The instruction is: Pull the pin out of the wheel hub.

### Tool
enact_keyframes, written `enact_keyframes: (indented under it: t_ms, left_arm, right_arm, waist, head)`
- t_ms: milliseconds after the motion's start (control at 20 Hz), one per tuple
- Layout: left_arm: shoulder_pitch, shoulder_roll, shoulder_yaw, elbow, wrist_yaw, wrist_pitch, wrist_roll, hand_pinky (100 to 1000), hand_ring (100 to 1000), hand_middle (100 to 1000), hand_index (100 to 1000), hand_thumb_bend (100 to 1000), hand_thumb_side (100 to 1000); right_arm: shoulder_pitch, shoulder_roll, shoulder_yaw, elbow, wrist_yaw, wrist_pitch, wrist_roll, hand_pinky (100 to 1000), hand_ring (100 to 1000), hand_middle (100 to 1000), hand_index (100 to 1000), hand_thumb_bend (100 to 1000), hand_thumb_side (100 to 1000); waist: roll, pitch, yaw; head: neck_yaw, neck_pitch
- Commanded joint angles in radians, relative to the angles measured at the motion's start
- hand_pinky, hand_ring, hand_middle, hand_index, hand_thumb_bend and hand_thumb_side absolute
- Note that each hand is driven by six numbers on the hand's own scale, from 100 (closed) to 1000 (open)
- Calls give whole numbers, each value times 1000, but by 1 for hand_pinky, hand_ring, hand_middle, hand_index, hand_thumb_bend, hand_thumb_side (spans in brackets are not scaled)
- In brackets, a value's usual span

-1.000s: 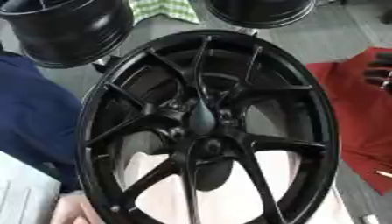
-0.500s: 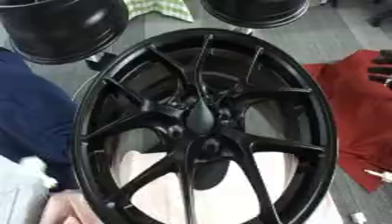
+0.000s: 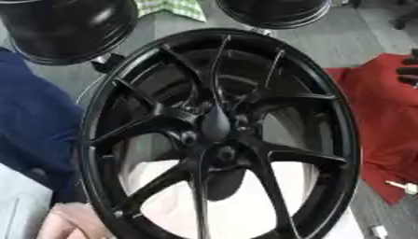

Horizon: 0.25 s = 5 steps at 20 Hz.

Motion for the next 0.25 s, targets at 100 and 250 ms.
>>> enact_keyframes:
  t_ms: [100,250]
  left_arm:
    - [35,-67,6,-146,72,-98,75,619,618,516,639,601,352]
    - [81,-175,12,-186,54,-136,93,623,628,530,654,615,370]
  right_arm:
    - [-17,-21,-7,-33,0,-10,-7,773,712,672,757,100,851]
    - [-23,-10,-5,-34,0,-9,-10,773,711,672,758,100,851]
  waist:
    - [-5,-23,-3]
    - [-3,-25,-10]
  head:
    - [4,1]
    - [3,13]
